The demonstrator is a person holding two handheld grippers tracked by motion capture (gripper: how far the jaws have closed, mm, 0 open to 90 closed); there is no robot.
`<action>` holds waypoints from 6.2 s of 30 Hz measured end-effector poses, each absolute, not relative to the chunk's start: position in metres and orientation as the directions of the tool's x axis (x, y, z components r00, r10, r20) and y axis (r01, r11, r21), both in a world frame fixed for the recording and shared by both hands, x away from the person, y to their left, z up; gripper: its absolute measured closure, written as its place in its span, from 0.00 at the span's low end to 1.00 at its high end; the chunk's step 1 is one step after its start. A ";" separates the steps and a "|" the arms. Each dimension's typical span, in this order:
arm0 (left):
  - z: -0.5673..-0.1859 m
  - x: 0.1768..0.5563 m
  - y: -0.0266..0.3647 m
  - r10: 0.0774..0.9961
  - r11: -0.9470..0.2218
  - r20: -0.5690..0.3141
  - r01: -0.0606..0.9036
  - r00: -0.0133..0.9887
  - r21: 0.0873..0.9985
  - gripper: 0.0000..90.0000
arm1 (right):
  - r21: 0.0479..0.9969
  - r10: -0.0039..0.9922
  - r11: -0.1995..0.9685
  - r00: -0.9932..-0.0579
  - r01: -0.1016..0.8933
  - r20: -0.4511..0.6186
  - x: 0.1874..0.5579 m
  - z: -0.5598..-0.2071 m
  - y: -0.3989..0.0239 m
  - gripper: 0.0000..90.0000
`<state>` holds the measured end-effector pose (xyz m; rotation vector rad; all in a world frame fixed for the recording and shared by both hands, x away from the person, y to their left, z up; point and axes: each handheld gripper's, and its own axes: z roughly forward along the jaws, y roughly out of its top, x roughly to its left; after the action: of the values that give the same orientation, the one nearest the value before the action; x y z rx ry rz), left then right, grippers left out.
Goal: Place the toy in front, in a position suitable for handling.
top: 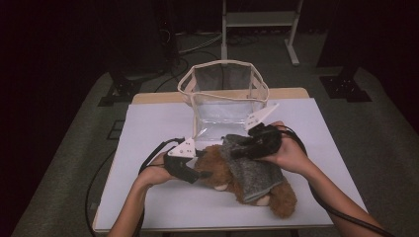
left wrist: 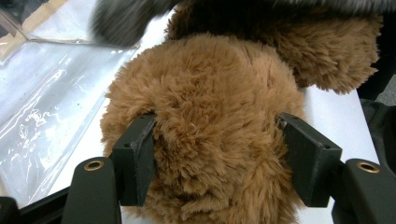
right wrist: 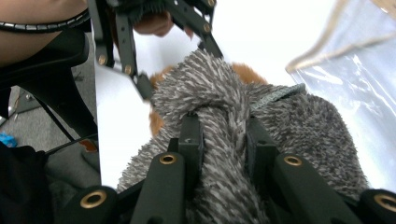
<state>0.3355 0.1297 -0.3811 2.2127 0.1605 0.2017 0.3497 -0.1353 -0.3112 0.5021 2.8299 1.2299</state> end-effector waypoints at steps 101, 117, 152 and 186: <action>-0.375 0.329 0.125 0.152 -0.644 0.100 0.022 0.983 0.765 0.36 | 0.824 0.528 0.395 -0.834 0.407 0.159 0.285 -0.348 -0.272 0.79; -0.368 0.325 0.134 0.133 -0.626 0.075 0.025 0.988 0.779 0.22 | 0.806 0.463 0.462 -0.876 0.369 0.135 0.314 -0.363 -0.209 0.79; -0.390 0.346 0.097 0.123 -0.647 -0.055 0.122 0.991 0.753 0.26 | 0.827 0.495 0.384 -0.847 0.412 0.192 0.297 -0.373 -0.240 0.79; -0.379 0.329 0.138 0.147 -0.650 0.038 0.068 0.988 0.756 0.02 | 0.851 0.341 0.434 -0.928 0.294 0.147 0.306 -0.363 -0.180 0.79</action>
<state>0.3294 0.1381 -0.3793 2.2803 0.1484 0.1197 0.3061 -0.1805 -0.3631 0.5809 2.6204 1.5401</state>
